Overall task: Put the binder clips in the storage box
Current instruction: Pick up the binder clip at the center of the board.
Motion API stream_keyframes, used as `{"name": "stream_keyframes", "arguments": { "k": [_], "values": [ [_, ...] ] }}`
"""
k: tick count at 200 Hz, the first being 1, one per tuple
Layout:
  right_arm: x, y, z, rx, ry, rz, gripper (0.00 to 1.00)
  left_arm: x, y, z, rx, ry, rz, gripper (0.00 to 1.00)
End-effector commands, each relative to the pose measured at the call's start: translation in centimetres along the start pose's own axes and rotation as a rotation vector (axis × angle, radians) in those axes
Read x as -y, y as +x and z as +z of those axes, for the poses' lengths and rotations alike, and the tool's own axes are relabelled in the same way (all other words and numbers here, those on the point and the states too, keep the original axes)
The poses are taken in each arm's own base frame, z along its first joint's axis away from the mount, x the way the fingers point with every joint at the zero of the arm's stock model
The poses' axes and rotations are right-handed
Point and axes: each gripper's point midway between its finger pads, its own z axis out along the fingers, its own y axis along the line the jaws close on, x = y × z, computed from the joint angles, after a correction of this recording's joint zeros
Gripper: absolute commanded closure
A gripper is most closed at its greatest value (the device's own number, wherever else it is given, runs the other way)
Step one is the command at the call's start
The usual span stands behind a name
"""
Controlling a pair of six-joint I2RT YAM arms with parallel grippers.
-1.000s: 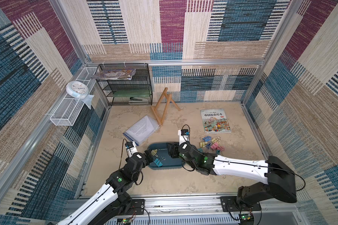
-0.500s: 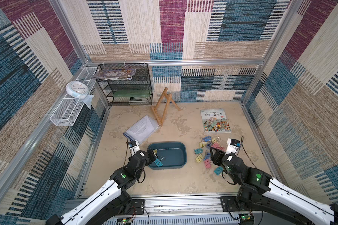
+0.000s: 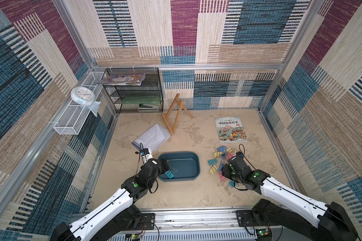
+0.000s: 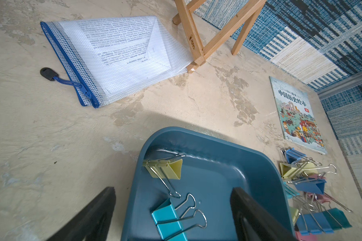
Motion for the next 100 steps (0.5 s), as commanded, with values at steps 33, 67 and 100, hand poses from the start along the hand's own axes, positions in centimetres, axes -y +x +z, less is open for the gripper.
{"name": "stream_keyframes", "arguments": {
  "k": [33,67,100],
  "values": [
    [0.4,-0.6,0.0,0.063,-0.021,0.008,0.75,-0.5,0.0,-0.1,0.017,-0.009,-0.009,0.10],
    [0.7,-0.7,-0.5,0.084,-0.032,0.008,0.88,-0.4,0.2,0.1,0.007,-0.007,-0.013,0.10],
    [0.6,-1.1,-1.2,0.099,-0.041,0.003,0.94,-0.5,0.4,0.2,0.003,-0.009,-0.015,0.10]
  ]
}}
